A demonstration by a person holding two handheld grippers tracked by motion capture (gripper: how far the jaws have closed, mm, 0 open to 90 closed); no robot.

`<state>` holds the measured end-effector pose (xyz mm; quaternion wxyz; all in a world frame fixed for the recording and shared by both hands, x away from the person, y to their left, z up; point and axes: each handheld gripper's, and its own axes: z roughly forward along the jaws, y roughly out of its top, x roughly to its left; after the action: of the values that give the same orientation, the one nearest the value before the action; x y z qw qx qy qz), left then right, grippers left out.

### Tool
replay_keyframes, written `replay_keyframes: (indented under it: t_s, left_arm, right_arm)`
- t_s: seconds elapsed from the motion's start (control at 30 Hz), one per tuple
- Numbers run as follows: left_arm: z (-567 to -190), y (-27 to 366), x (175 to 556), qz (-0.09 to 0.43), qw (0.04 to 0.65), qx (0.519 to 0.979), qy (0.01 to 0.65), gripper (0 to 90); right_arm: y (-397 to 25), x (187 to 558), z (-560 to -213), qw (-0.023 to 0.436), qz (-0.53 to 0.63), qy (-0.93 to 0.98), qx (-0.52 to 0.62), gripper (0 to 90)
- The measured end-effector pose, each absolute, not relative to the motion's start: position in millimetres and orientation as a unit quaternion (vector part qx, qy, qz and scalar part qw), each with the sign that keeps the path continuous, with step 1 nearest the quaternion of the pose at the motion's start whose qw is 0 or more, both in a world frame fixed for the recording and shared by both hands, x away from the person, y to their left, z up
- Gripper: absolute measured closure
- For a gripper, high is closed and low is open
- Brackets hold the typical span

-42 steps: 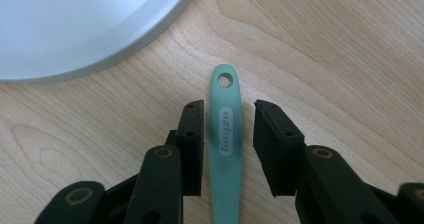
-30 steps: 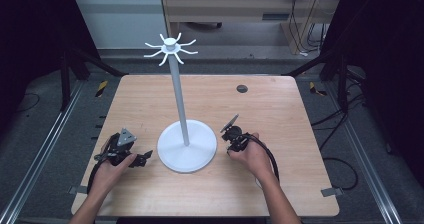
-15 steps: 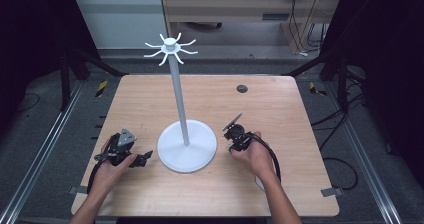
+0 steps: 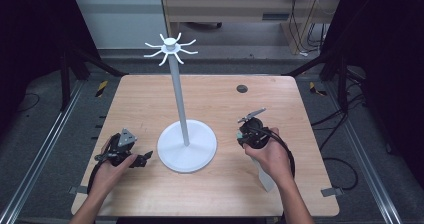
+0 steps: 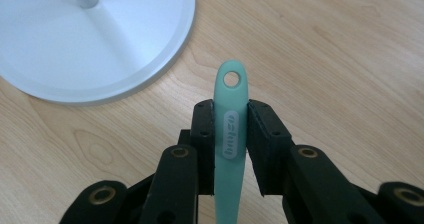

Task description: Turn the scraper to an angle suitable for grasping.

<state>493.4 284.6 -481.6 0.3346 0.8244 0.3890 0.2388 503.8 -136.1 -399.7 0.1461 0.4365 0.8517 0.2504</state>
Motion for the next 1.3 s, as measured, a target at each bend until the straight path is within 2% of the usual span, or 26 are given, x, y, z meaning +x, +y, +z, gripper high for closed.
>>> replay_keyframes:
  t_s: [0.57,1.3]
  left_arm:
    - [-481,285,492,0.241,0.332,0.825,0.39,4.2]
    - [-481,286,492,0.241,0.332,0.824,0.389,4.1]
  right_arm:
    - [-164,488,-364,0.177,0.304,0.831,0.431,74.8]
    - [-170,481,-322,0.217,0.342,0.812,0.422,74.7]
